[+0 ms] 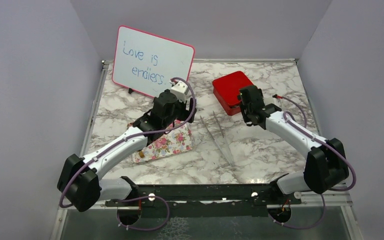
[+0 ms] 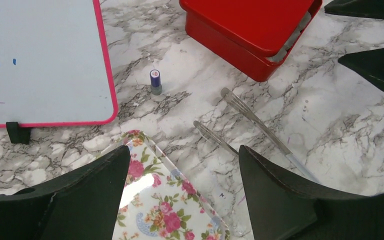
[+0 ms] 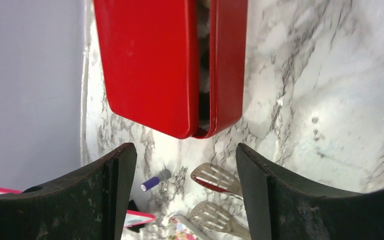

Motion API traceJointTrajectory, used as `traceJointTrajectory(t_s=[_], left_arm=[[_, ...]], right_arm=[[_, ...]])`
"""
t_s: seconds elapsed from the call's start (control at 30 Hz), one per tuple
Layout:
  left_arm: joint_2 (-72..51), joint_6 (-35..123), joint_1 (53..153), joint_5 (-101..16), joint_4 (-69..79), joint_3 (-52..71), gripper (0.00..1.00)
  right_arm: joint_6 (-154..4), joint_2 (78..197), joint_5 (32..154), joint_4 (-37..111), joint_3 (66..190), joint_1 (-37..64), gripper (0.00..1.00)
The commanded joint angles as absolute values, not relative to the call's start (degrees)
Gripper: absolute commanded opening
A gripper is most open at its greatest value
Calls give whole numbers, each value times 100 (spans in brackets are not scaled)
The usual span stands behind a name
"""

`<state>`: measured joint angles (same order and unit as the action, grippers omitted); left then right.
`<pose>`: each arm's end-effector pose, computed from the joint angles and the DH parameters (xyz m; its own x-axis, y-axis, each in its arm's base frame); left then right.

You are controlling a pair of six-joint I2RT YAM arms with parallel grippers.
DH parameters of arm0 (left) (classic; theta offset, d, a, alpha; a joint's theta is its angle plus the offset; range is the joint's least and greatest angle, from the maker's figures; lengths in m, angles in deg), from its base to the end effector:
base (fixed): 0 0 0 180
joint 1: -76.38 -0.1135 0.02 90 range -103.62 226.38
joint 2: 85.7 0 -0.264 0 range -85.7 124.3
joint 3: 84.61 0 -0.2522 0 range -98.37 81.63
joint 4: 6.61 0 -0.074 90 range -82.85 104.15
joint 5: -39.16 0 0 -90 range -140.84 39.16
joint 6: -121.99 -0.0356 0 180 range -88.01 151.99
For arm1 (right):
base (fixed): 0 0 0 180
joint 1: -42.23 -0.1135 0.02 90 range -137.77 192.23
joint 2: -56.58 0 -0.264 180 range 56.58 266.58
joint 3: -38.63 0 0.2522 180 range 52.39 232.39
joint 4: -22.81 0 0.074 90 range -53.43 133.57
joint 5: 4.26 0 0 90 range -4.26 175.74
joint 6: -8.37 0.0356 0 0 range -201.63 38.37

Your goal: Pack the chocolate

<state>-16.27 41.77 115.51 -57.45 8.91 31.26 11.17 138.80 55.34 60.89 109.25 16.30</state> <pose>0.2202 -0.1739 0.2985 -0.3640 0.0786 -0.9281 0.4887 0.8644 -0.1185 0.2768 0.1146 0.2445 -0.0491 0.9340 -0.3538 0.6889 0.2881 0.6651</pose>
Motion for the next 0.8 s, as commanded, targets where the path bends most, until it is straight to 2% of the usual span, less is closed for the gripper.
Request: traceJointTrajectory(t_s=[0.0,0.13,0.33,0.57,0.77], left_arm=[[-1122,4408,11577,-6150,811,2458,80],[-502,4511,11581,-6520,744,1851,80],[657,4404,11573,-6672,515,755,82],[1934,4809,11572,-6820,424,-344,77],[2926,4930,11601,-6556,55,-1061,74]], right_arm=[[-628,13514,4710,5842,10834,1629,79],[-2709,13312,5289,4370,10544,1763,81],[-4570,13527,6673,4008,11042,2453,82],[-5978,14411,7871,4050,11863,3102,80],[-5814,15160,8098,4527,12369,3532,78]])
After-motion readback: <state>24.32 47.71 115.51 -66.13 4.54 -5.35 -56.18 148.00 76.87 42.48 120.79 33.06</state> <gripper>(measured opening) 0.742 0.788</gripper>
